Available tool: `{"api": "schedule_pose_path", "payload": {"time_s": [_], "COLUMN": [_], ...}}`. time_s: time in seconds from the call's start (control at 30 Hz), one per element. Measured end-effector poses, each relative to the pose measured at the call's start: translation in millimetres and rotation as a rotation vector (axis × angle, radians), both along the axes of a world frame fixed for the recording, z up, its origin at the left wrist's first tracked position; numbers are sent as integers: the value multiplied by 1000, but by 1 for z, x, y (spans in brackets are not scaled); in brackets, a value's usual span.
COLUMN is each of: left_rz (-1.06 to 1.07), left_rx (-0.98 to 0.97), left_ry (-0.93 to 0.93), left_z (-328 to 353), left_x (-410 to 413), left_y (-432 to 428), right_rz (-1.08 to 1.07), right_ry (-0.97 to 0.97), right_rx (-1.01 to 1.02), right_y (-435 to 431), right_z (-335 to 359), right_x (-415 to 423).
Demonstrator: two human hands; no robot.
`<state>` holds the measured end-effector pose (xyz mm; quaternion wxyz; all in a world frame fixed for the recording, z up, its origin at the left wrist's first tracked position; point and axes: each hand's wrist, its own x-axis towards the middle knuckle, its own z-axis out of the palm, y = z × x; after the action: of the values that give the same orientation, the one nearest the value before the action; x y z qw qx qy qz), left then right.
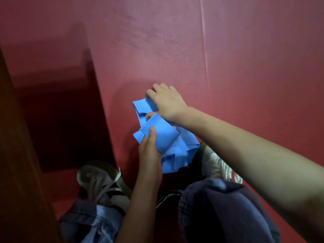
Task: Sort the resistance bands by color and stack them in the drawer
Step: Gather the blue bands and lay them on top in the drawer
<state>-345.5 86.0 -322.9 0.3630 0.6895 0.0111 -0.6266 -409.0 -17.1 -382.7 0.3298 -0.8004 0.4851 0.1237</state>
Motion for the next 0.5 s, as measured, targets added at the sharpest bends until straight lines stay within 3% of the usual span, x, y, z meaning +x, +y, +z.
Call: {"api": "schedule_pose_path", "payload": {"time_s": [0.17,0.27,0.37,0.5], "left_rz": [-18,-23,-36,32], "left_rx": [-56,-64,-61,-116], "left_ry": [-20,-27,-61,-68], "left_z": [-2,-2,-3,5], "left_x": [4,3,2,0], "left_y": [0,1,-5,-21], "right_rz": [141,105,-222,-887], "right_ry": [170,49,-370,-744], "right_rx": [-158,-296,-32,183], "right_y": [2,2,1,-4], "right_z": [-14,-11,-3,27], "right_x": [11,12,7,-3]}}
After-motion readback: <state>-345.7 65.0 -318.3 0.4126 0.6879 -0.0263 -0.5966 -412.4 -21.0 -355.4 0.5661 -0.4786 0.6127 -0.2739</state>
